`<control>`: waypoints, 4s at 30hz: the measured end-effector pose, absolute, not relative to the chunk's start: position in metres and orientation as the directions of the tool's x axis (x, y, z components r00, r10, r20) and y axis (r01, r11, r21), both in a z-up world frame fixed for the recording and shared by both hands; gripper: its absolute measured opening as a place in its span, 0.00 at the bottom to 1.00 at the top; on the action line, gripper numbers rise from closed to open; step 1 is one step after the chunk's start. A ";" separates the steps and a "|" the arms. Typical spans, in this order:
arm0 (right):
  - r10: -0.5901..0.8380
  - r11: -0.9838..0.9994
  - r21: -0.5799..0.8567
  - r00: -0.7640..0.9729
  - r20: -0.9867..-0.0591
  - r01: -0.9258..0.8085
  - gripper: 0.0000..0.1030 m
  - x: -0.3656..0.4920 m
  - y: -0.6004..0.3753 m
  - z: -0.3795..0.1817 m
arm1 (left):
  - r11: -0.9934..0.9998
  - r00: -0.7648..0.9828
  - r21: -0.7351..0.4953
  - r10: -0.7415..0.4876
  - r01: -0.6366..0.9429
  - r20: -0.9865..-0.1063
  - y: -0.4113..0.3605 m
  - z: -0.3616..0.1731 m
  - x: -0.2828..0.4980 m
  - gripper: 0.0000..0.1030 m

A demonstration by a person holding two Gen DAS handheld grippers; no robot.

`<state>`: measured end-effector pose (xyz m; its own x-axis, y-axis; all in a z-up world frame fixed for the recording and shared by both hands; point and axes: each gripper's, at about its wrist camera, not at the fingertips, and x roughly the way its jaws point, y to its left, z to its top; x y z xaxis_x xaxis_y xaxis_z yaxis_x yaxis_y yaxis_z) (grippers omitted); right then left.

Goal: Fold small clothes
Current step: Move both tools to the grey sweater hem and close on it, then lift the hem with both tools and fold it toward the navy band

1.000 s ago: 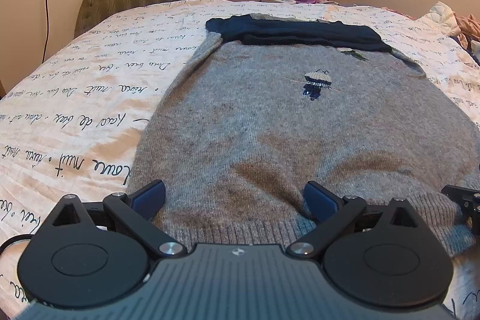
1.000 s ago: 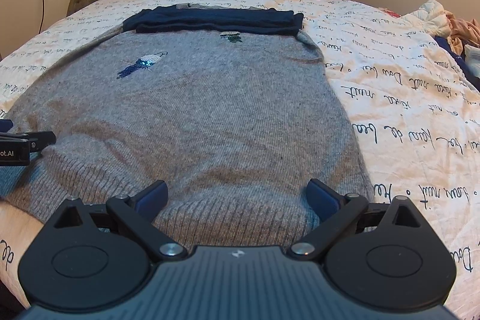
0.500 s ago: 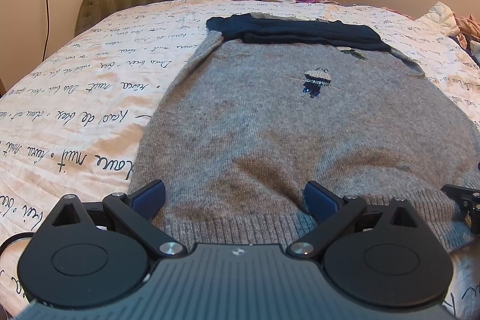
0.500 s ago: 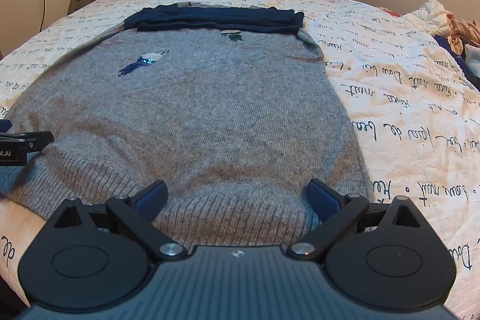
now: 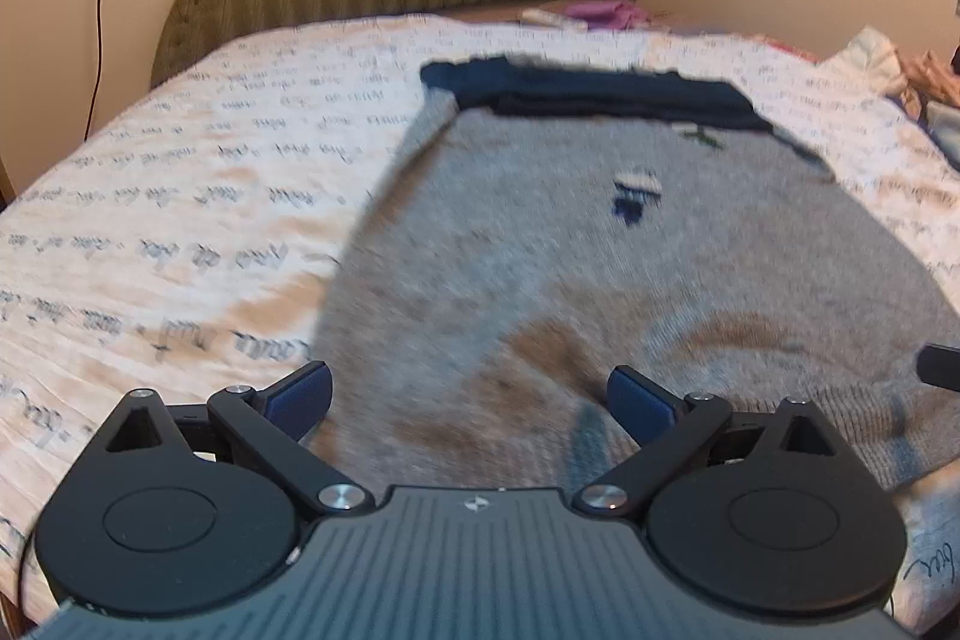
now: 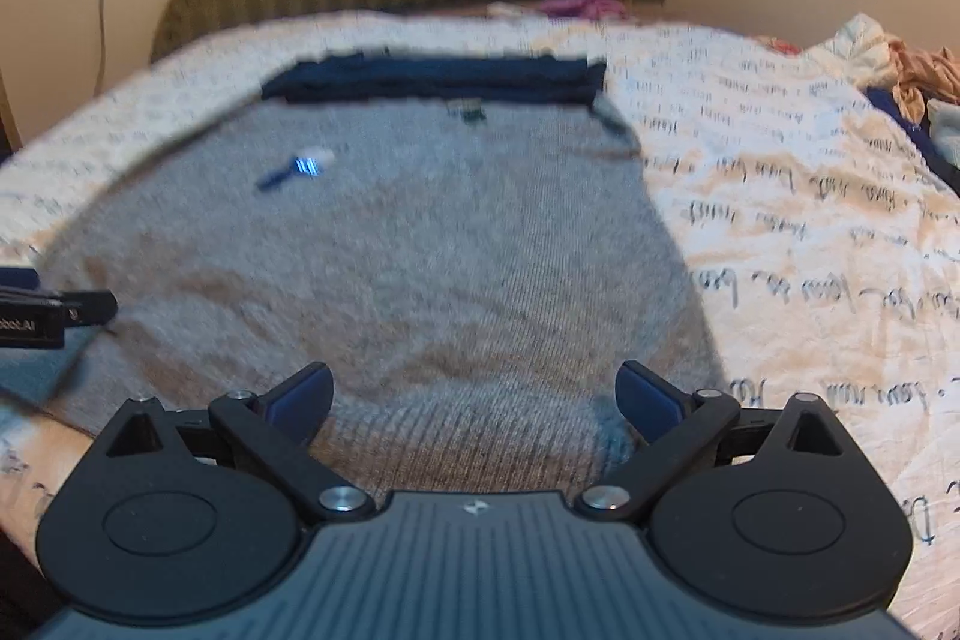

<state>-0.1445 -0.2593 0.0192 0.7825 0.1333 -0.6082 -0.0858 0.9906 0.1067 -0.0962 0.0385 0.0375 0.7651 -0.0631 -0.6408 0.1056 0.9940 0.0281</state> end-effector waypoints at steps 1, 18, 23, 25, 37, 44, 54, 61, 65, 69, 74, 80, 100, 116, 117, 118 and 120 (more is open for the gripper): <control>0.165 0.985 0.149 0.779 -0.605 -0.092 0.98 -0.147 -0.269 0.022 | 0.995 0.773 0.011 -0.073 0.103 -0.630 0.049 0.041 -0.096 0.98; 0.585 0.677 0.736 0.606 -0.539 0.001 1.00 -0.129 -0.398 -0.010 | 0.865 0.561 -0.461 -0.485 0.196 -0.671 0.112 0.024 -0.063 0.98; 0.695 0.600 0.799 0.516 -0.501 -0.034 0.99 -0.114 -0.385 -0.014 | 0.792 0.497 -0.580 -0.588 0.192 -0.638 0.119 0.018 -0.055 0.96; 0.711 0.587 0.809 0.501 -0.494 -0.036 0.93 -0.109 -0.384 -0.017 | 0.775 0.487 -0.606 -0.605 0.179 -0.630 0.123 0.017 -0.052 0.95; 0.737 0.541 0.840 0.464 -0.492 0.031 0.34 -0.102 -0.400 -0.038 | 0.758 0.386 -0.623 -0.643 0.195 -0.661 0.133 0.015 -0.048 0.56; 0.772 0.529 0.849 0.413 -0.484 0.006 0.34 -0.103 -0.395 -0.040 | 0.728 0.328 -0.670 -0.675 0.148 -0.661 0.143 0.003 -0.050 0.07; 0.784 0.490 0.871 0.451 -0.426 -0.031 0.05 -0.110 -0.398 -0.046 | 0.691 0.360 -0.703 -0.707 0.168 -0.609 0.148 0.007 -0.052 0.03; 0.789 0.442 0.888 0.524 -0.320 -0.124 0.05 -0.109 -0.403 -0.028 | 0.643 0.400 -0.731 -0.746 0.228 -0.532 0.150 0.027 -0.048 0.03; 0.791 0.410 0.892 0.561 -0.244 -0.189 0.05 -0.095 -0.408 -0.009 | 0.617 0.442 -0.750 -0.757 0.239 -0.482 0.149 0.042 -0.036 0.03; 0.784 0.400 0.879 0.594 -0.182 -0.259 0.05 -0.070 -0.411 0.013 | 0.582 0.532 -0.773 -0.751 0.252 -0.392 0.149 0.066 -0.011 0.03; 0.772 0.385 0.865 0.626 -0.110 -0.322 0.05 -0.015 -0.412 0.037 | 0.511 0.621 -0.816 -0.740 0.270 -0.258 0.144 0.094 0.043 0.03; 0.736 0.395 0.854 0.673 -0.073 -0.339 0.06 0.084 -0.424 0.060 | 0.550 0.657 -0.766 -0.717 0.331 -0.231 0.117 0.116 0.132 0.03; 0.621 0.376 0.926 0.738 -0.262 0.013 0.86 0.305 -0.450 -0.032 | 0.785 0.758 -0.599 -0.487 0.162 -0.434 0.089 0.064 0.330 0.55; 0.385 0.861 0.507 0.698 -0.604 -0.036 0.42 0.332 -0.415 -0.011 | 0.988 0.730 -0.030 -0.133 0.153 -0.671 0.023 0.020 0.371 0.49; 0.389 0.866 0.498 0.690 -0.611 -0.047 0.25 0.334 -0.411 -0.013 | 0.985 0.719 -0.010 -0.133 0.172 -0.682 0.018 0.015 0.375 0.30; 0.396 0.872 0.484 0.684 -0.613 -0.071 0.10 0.336 -0.405 -0.013 | 0.980 0.723 0.018 -0.132 0.197 -0.678 0.012 0.014 0.376 0.20; 0.379 0.897 0.427 0.690 -0.617 -0.111 0.09 0.334 -0.394 -0.010 | 0.970 0.747 0.097 -0.108 0.225 -0.656 0.000 0.017 0.372 0.06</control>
